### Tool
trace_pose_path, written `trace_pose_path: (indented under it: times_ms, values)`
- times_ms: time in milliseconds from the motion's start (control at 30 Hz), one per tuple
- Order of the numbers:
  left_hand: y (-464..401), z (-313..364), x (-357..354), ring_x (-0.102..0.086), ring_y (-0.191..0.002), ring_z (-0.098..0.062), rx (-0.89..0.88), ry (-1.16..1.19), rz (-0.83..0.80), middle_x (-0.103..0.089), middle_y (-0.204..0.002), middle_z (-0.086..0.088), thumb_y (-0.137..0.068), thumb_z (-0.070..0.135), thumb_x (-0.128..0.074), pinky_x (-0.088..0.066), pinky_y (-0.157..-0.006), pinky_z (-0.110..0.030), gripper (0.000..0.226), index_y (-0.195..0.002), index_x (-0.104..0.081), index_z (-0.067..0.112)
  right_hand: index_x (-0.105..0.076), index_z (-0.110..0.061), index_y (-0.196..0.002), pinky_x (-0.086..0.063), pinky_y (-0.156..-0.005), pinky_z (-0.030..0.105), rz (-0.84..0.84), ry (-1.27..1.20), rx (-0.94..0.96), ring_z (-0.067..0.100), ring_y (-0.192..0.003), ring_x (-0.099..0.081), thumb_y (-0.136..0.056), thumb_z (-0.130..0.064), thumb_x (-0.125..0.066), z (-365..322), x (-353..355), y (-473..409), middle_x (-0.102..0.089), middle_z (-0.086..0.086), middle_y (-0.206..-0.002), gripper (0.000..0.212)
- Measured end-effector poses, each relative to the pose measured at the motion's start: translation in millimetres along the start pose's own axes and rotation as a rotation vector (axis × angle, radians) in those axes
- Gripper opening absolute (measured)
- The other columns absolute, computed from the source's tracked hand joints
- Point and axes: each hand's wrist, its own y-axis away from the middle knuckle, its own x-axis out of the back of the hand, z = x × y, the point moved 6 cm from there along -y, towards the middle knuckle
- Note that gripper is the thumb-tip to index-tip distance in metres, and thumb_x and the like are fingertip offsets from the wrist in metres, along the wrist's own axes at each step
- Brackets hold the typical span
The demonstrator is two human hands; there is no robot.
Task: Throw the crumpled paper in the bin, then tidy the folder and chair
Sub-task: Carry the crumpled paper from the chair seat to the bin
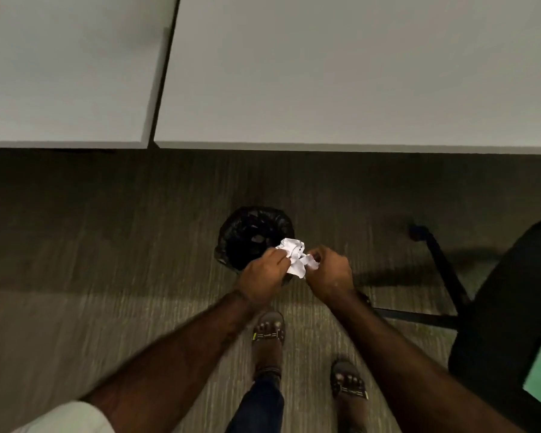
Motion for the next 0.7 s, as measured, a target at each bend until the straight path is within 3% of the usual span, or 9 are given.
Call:
trace_pose_path:
  times_ms: [100, 233, 367, 467, 600, 700]
  values:
    - [7, -42, -7, -0.074, -0.097, -0.037, 0.067, 0.000, -0.017, -0.075, -0.105, -0.021, -0.069, -0.004, -0.086, -0.064, -0.065, -0.041, 0.036, -0.103, -0.076, -0.003, -0.073, -0.019, -0.099, -0.047, -0.072, 0.027, -0.013, -0.008, 0.009, 0.027, -0.092, -0.073, -0.090, -0.035, -0.074, -23, -29, -17, -0.077, 0.006, -0.099, 0.019]
    - [6, -89, -22, -0.064, -0.115, -0.042, 0.175, 0.044, -0.074, -0.068, -0.121, -0.024, -0.087, 0.000, -0.069, -0.059, -0.083, -0.052, 0.030, -0.117, -0.070, -0.004, -0.073, -0.019, -0.107, -0.048, -0.075, 0.028, -0.001, 0.005, 0.028, 0.030, -0.096, -0.072, -0.093, -0.030, -0.071, -45, -57, -34, -0.077, 0.009, -0.104, 0.018]
    - [7, -116, -36, -0.063, -0.115, -0.044, 0.191, 0.059, -0.069, -0.067, -0.125, -0.026, -0.084, -0.004, -0.068, -0.057, -0.091, -0.052, 0.034, -0.118, -0.068, -0.006, -0.071, -0.016, -0.113, -0.046, -0.075, 0.026, 0.000, 0.005, 0.068, 0.024, -0.097, -0.070, -0.092, -0.027, -0.072, -62, -74, -48, -0.076, 0.007, -0.108, 0.024]
    - [7, -131, -46, -0.054, -0.133, -0.040, 0.247, 0.091, -0.082, -0.059, -0.141, -0.023, -0.091, 0.000, -0.062, -0.048, -0.108, -0.049, 0.043, -0.134, -0.061, -0.002, -0.069, -0.014, -0.121, -0.052, -0.085, 0.032, -0.033, 0.010, 0.059, 0.029, -0.106, -0.070, -0.093, -0.029, -0.071, -68, -83, -54, -0.075, 0.010, -0.115, 0.031]
    - [11, -136, -48, -0.064, -0.121, -0.044, 0.272, 0.136, -0.043, -0.064, -0.132, -0.029, -0.082, -0.010, -0.071, -0.058, -0.095, -0.053, 0.041, -0.123, -0.067, -0.008, -0.068, -0.015, -0.124, -0.043, -0.077, 0.023, -0.055, -0.053, 0.068, 0.026, -0.106, -0.070, -0.093, -0.030, -0.073, -69, -92, -59, -0.075, 0.009, -0.116, 0.034]
    - [9, -140, -45, -0.061, -0.126, -0.044, 0.316, 0.135, -0.023, -0.060, -0.138, -0.029, -0.087, -0.010, -0.064, -0.055, -0.100, -0.052, 0.041, -0.127, -0.065, -0.008, -0.066, -0.011, -0.130, -0.043, -0.080, 0.016, -0.060, -0.064, 0.096, 0.027, -0.111, -0.070, -0.094, -0.018, -0.071, -68, -93, -62, -0.074, 0.011, -0.122, 0.036]
